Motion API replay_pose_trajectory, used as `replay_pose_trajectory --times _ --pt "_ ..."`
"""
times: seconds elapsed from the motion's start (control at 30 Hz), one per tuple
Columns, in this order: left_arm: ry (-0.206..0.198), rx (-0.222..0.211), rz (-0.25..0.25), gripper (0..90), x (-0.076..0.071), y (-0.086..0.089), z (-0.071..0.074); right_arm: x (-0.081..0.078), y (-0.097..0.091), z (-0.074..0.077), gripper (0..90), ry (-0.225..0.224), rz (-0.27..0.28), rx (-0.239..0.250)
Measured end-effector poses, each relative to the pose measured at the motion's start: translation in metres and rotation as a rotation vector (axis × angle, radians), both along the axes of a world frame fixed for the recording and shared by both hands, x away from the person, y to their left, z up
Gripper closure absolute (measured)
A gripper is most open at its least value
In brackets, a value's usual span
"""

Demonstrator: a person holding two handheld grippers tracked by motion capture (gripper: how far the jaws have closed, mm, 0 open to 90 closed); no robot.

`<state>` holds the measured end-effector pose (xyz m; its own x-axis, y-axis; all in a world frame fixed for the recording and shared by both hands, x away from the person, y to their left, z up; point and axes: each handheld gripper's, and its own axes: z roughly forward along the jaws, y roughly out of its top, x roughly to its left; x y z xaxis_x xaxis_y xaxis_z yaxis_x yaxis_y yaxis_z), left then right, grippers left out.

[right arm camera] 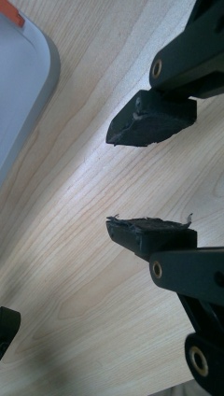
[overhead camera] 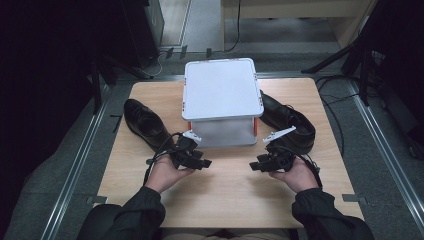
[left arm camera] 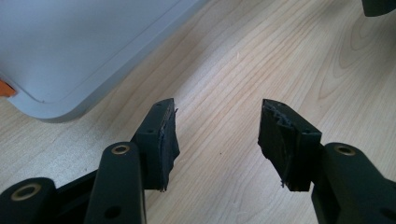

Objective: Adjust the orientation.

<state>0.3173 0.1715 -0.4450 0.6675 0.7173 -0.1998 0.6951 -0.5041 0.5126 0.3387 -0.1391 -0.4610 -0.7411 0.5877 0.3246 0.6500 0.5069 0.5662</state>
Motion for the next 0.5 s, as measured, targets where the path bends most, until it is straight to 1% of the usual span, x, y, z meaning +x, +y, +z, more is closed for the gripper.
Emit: replay_pose_trajectory --times 0.2,0.33,0.4,0.5 --pt "0.013 -0.006 0.003 45.7 0.0002 0.0004 -0.0003 0.0 -0.001 0.0001 51.6 -0.002 -0.002 -0.002" --pt "0.05 -0.044 0.017 47.1 0.002 0.0022 -0.0002 -0.0004 0.0 0.0 51.7 0.001 0.001 -0.003" --pt "0.044 -0.033 0.012 47.1 0.0018 0.0028 -0.0003 -0.0005 0.002 -0.0003 51.7 0.002 0.007 -0.002" --pt "0.045 -0.032 0.013 47.6 0.0018 0.0037 -0.0001 -0.0009 0.0032 -0.0005 51.4 0.004 0.013 -0.009"
